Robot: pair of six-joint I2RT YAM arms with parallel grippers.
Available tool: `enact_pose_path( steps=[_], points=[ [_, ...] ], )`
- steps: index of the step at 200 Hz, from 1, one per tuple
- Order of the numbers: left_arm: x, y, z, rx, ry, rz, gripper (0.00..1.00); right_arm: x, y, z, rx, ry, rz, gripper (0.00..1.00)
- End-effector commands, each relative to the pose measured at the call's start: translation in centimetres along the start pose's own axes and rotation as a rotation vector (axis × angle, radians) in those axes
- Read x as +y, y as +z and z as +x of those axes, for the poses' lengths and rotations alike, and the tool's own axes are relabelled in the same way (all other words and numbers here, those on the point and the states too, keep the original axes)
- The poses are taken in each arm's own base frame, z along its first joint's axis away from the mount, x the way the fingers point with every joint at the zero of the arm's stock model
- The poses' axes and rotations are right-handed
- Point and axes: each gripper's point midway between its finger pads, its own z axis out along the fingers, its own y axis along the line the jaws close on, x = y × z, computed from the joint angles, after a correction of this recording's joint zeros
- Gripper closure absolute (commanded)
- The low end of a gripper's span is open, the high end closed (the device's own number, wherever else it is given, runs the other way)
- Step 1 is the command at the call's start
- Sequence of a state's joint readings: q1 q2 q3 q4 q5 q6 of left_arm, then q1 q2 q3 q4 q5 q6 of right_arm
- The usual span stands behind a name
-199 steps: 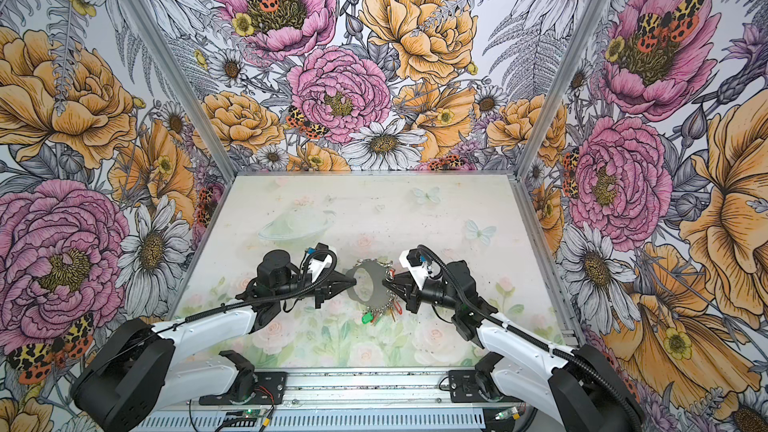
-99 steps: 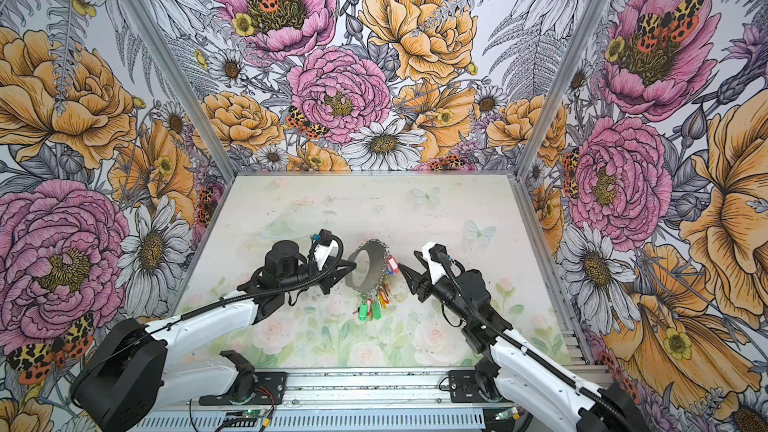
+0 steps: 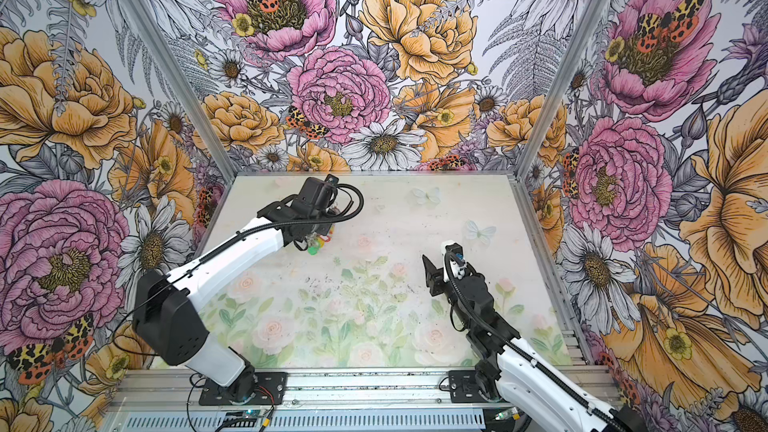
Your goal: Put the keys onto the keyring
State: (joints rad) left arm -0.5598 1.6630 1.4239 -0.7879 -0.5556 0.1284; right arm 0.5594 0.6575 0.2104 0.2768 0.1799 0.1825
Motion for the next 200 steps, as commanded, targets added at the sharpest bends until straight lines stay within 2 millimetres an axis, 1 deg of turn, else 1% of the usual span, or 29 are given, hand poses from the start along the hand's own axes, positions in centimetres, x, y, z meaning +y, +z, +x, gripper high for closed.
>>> enact_pose_path(
  steps=[1, 22, 28, 29, 31, 42, 55, 70, 89, 98, 107, 128, 141, 150, 169, 181, 191, 200],
  points=[
    [4.5, 1.1, 3.0, 0.183, 0.161, -0.239, 1.0, 0.0, -0.4, 0.1, -0.009, 0.01, -0.001, 0.42],
    [5.4, 2.7, 3.1, 0.232, 0.202, -0.328, 1.0, 0.0, -0.5, 0.2, -0.009, 0.013, -0.008, 0.42],
    [5.6, 2.6, 3.0, 0.235, 0.215, -0.349, 1.0, 0.0, -0.6, 0.2, -0.01, 0.013, -0.008, 0.42],
    [5.3, 3.1, 3.2, 0.249, 0.23, -0.349, 1.0, 0.0, -0.6, 0.2, -0.011, 0.013, -0.007, 0.42],
    [4.9, 3.5, 3.4, 0.258, 0.244, -0.351, 1.0, 0.0, -0.6, 0.3, -0.009, 0.012, -0.007, 0.42],
    [3.6, 3.9, 3.3, 0.263, 0.283, -0.337, 1.0, -0.1, -0.6, 0.2, -0.013, 0.012, -0.002, 0.42],
    [1.0, 3.7, 2.7, 0.23, 0.294, -0.274, 1.0, -0.2, -0.6, 0.3, -0.01, 0.008, 0.007, 0.42],
    [-2.6, 3.0, 2.0, 0.187, 0.293, -0.177, 1.0, -0.3, -0.5, 0.4, -0.007, 0.005, 0.011, 0.42],
    [-5.9, 2.2, 1.2, 0.158, 0.266, -0.118, 1.0, -0.3, -0.3, 0.6, 0.004, 0.003, 0.012, 0.42],
    [-7.4, 2.2, 1.2, 0.163, 0.263, -0.091, 1.0, -0.2, -0.2, 0.7, 0.009, 0.004, 0.011, 0.42],
    [-8.8, 2.5, 1.4, 0.177, 0.271, -0.077, 1.0, -0.2, -0.2, 0.8, 0.011, 0.003, 0.009, 0.42],
    [-11.7, 3.0, 2.0, 0.207, 0.297, -0.063, 1.0, -0.2, -0.2, 0.7, 0.01, 0.003, 0.007, 0.42],
    [-13.5, 3.0, 2.2, 0.208, 0.301, -0.037, 1.0, -0.2, -0.2, 0.7, 0.008, 0.004, 0.01, 0.42],
    [-14.8, 2.6, 2.2, 0.201, 0.308, -0.019, 0.98, -0.3, -0.2, 0.7, 0.009, 0.003, 0.014, 0.42],
    [-17.6, 1.4, 1.9, 0.174, 0.312, 0.04, 0.89, -0.5, -0.2, 0.6, 0.005, 0.001, 0.026, 0.42],
    [-19.0, 0.3, 1.8, 0.156, 0.312, 0.073, 0.86, -0.8, -0.2, 0.6, 0.003, 0.0, 0.045, 0.42],
    [-20.2, -0.6, 2.0, 0.151, 0.308, 0.119, 0.85, -1.1, -0.3, 0.5, -0.001, -0.002, 0.061, 0.42],
    [-21.0, -1.2, 2.2, 0.149, 0.296, 0.147, 0.81, -1.4, -0.3, 0.4, -0.005, -0.002, 0.076, 0.42]
  ],
)
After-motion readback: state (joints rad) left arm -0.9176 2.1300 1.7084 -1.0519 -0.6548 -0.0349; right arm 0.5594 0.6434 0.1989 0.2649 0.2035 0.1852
